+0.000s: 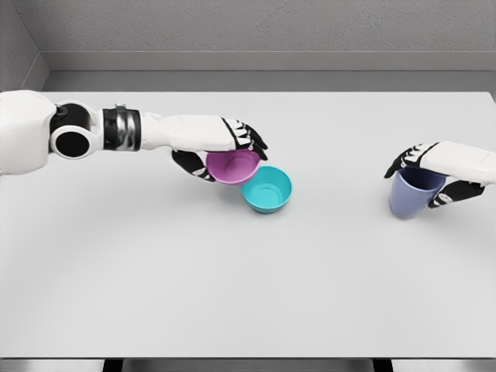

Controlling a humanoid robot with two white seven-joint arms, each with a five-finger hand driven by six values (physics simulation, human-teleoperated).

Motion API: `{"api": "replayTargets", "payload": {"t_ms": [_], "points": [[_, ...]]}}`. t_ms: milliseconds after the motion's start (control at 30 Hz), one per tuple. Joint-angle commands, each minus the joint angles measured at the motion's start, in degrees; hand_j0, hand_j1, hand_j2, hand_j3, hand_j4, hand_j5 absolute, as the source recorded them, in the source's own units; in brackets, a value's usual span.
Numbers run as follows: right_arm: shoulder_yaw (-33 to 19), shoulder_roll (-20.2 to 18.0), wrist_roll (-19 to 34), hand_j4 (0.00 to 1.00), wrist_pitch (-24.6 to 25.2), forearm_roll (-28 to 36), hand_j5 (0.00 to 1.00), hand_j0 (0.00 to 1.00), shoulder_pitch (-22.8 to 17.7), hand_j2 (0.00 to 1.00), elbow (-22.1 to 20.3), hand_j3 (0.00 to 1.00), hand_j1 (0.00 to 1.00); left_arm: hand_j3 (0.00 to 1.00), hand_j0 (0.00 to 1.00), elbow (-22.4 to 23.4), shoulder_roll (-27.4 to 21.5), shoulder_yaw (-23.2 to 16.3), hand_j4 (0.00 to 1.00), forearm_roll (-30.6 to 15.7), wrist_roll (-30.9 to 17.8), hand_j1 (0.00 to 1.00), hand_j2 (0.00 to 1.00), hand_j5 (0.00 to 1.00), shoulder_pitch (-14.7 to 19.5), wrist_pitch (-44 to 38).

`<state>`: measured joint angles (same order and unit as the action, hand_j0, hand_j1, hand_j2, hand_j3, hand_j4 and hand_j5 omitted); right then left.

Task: Stacking bowl and cup with both arms

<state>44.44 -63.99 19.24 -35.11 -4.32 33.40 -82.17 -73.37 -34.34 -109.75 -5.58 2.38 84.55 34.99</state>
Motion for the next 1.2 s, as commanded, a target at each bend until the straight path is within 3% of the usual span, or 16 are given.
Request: {"api": "replayTargets", "payload": {"t_ms": [0, 233, 1167], "points": [[-0.14, -0.17, -0.08, 0.67, 0.11, 0.46, 0.67, 0.67, 0.00, 0.67, -0.09, 0.67, 0.67, 0.69, 0.69, 0.68, 1.38, 0.07, 0.69, -0.93, -0.01, 0.69, 0.69, 0.69, 0.00, 0.01], [-0.15, -0.26, -0.08, 0.60, 0.11, 0.46, 0.60, 0.60, 0.00, 0.60, -0.09, 0.60, 0.60, 0.69, 0.69, 2.09, 3.40, -0.02, 0.69, -1.01, -0.27, 0.69, 0.69, 0.69, 0.09, 0.01], [-2.69, -0.26, -0.35, 0.57, 0.11, 0.46, 0.57, 0.57, 1.84, 0.57, -0.27, 0.57, 0.57, 0.68, 0.68, 3.67, 7.45, -0.99, 0.68, -1.98, -0.63, 0.68, 0.68, 0.68, 0.79, 0.01]]}}
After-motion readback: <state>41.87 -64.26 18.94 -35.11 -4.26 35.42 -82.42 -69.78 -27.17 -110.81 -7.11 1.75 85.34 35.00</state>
